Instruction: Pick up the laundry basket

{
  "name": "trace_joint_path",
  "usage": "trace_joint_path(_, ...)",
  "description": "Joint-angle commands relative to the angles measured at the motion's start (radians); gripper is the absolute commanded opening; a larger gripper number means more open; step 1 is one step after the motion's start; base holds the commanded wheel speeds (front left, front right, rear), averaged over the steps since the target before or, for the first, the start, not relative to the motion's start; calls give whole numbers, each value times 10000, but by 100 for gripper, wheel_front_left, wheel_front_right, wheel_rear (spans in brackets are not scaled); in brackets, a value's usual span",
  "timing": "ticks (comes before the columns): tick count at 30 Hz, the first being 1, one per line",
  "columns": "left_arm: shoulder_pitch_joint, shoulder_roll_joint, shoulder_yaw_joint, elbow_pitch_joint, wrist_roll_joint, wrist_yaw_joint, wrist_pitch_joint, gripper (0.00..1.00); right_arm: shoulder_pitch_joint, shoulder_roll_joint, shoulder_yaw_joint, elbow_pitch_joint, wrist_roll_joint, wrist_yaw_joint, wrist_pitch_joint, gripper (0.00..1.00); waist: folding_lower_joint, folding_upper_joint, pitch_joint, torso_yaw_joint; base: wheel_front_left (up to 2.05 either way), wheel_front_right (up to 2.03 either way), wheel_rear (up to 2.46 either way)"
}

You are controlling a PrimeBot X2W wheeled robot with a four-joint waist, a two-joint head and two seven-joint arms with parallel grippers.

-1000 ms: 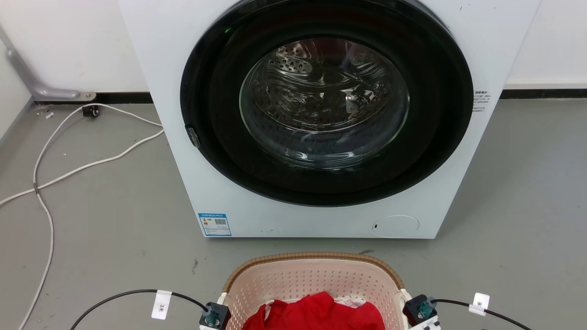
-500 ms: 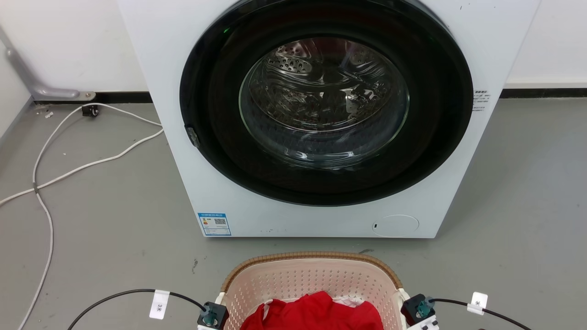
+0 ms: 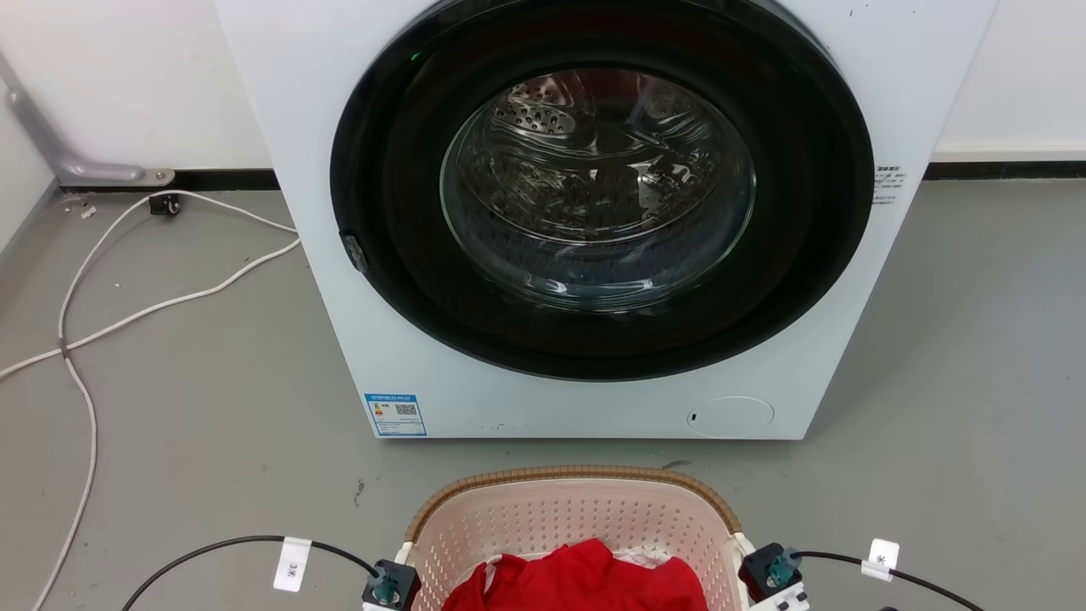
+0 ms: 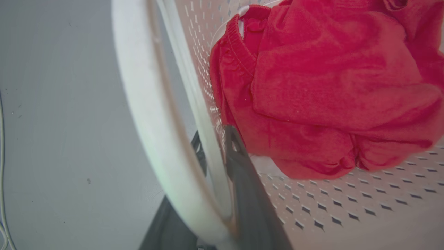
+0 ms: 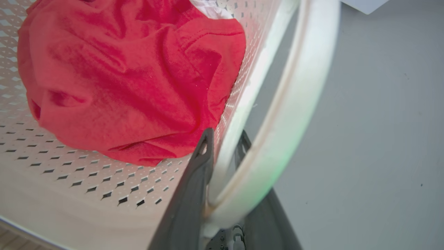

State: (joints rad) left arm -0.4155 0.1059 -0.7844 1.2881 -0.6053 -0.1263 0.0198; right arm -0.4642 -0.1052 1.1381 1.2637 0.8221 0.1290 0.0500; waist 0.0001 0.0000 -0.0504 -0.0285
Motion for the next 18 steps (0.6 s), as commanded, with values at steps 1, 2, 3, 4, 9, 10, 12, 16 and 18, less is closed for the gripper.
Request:
trace_joint_path(1,-205,174,-53,-15,21,-55,-123,0,-60,-84,108,56,-52,32,-7,0,-1,0,-1,-2,0,0,0)
trace_joint_path(2,-205,181,-69,-14,12,-55,-124,0,-58,-78,130,58,-37,32,-10,0,-1,0,-1,-4,0,0,0)
trace_joint_path(3,-205,183,-82,-13,5,-55,-123,0,-56,-74,156,60,-15,32,-18,0,-1,0,-1,-3,0,0,0)
trace_joint_path(4,-205,184,-96,-12,-8,-55,-124,0,-53,-70,183,59,24,32,-24,0,-1,0,-3,-1,0,0,0)
trace_joint_path(9,-192,182,-180,-10,-77,-56,-128,0,-44,-69,313,70,132,32,-21,0,-1,0,-18,9,0,0,0)
trace_joint_path(10,-186,184,-192,-11,-92,-56,-127,0,-49,-68,335,74,151,32,-25,0,-1,0,-21,6,0,0,0)
trace_joint_path(12,-163,199,-220,-10,-129,-56,-128,0,-56,-69,379,77,180,32,-35,0,-1,0,-27,0,0,0,0)
trace_joint_path(16,-133,228,-274,-7,-173,-54,-124,0,-57,-75,462,97,264,32,-35,0,-1,0,-34,-1,0,0,0)
trace_joint_path(18,-127,232,-301,-7,-201,-54,-128,0,-48,-83,505,108,310,32,-36,0,-1,0,-39,7,0,0,0)
